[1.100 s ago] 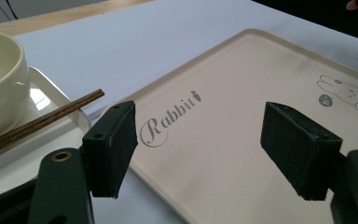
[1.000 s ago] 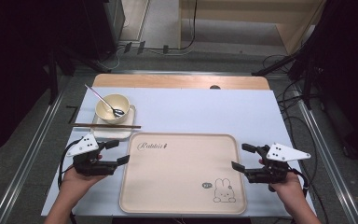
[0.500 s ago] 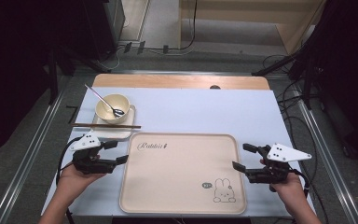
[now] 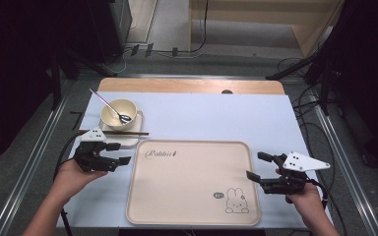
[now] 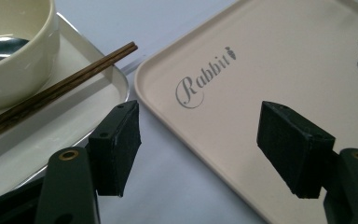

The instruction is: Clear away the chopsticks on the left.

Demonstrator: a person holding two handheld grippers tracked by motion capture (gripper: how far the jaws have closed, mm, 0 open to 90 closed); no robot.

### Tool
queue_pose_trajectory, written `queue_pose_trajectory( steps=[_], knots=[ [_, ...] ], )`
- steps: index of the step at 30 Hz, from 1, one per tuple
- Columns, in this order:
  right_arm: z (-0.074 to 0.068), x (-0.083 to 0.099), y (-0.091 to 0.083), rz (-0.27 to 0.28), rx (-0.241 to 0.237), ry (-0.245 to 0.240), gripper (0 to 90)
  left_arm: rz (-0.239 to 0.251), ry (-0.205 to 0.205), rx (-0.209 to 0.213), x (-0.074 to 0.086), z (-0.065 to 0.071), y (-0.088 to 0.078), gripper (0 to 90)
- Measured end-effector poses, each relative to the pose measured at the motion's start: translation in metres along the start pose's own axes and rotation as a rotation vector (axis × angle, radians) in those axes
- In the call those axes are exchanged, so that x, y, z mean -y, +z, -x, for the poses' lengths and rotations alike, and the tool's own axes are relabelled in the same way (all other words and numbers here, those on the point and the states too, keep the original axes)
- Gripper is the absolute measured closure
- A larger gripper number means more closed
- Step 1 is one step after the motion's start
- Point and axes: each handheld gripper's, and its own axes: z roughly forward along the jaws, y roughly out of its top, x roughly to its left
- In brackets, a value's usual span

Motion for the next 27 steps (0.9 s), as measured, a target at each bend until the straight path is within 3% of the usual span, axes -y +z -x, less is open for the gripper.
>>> queue_pose_trajectory(
  steps=[10, 16, 18, 27],
  knots=[
    [-0.002, 0.003, -0.003, -0.02, 0.019, -0.008, 22.9, -0.081, -0.035, -0.006, -0.004, -0.019, -0.001, 34.2],
    [-0.004, 0.004, -0.002, -0.035, 0.016, -0.008, 22.9, -0.11, -0.084, -0.029, -0.005, -0.032, -0.002, 34.0],
    [-0.005, 0.004, -0.002, -0.038, 0.014, -0.003, 22.9, -0.12, -0.109, -0.059, -0.005, -0.036, 0.0, 33.9],
    [-0.005, 0.005, -0.003, -0.042, 0.026, -0.009, 22.9, -0.189, -0.15, -0.097, -0.009, -0.052, -0.004, 49.2]
  ],
)
